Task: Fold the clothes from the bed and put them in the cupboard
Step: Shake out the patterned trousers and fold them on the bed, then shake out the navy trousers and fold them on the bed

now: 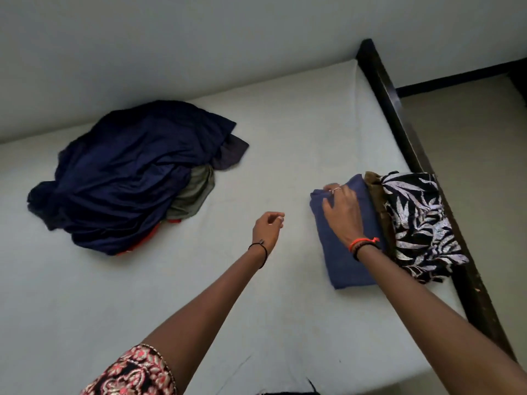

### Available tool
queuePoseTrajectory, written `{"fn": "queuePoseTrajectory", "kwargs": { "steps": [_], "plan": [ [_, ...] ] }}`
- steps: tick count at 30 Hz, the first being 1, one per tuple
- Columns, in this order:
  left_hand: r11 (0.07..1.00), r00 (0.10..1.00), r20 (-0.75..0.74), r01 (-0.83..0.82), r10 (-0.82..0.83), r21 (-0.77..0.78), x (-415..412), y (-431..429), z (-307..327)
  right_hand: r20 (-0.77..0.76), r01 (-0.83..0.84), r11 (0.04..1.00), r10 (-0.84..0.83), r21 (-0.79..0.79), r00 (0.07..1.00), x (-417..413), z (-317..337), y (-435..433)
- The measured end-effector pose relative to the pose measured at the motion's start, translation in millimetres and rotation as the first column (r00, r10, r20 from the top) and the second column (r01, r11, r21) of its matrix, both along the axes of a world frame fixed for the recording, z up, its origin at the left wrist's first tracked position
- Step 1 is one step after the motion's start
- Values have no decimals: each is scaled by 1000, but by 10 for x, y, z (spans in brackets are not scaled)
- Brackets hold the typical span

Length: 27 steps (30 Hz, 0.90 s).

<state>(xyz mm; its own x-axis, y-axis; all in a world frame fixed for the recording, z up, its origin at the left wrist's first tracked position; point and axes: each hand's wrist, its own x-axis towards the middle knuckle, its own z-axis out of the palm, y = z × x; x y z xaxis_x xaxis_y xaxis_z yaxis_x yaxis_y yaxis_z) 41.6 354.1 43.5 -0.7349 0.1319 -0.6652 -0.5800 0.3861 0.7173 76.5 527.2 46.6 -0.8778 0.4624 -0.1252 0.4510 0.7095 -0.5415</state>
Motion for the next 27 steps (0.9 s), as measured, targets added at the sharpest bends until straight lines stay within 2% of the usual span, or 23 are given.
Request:
{"fn": "queuePoseTrajectory", "kwargs": {
  "steps": [5,9,11,13,17,19,22,24,27],
  "plan": [
    [977,979,-197,-86,48,-193,-329,-978,-40,15,-159,985,160,-72,987,-505,-59,-810],
    [895,940,-338,-107,-52,-434,-622,-1664,-73,64,-312,944,319,-103,945,-857,-142,-1439],
    [785,898,-396,-103,-190,-611,-776,-1974,-82,80,-387,914,398,-119,914,-1016,-191,-1750],
    [641,863,-372,-75,-342,-764,-906,-2244,-106,81,-454,883,464,-123,882,-1168,-226,-2036],
    [431,818,-228,27,-528,-902,-1108,-2653,-190,55,-560,821,568,-113,821,-1402,-231,-2526],
    [374,780,-200,46,-593,-926,-1200,-2784,-231,46,-602,792,608,-103,792,-1494,-238,-2727],
    [386,724,-251,24,-643,-922,-1286,-2907,-262,70,-666,740,672,-93,737,-1596,-273,-2957],
    [441,695,-331,-22,-639,-897,-1273,-2966,-261,113,-692,712,702,-119,703,-1622,-261,-3079],
    [564,616,-484,-77,-622,-822,-1161,-2969,-184,145,-685,713,701,-149,699,-1606,-209,-3182]
  ]
}}
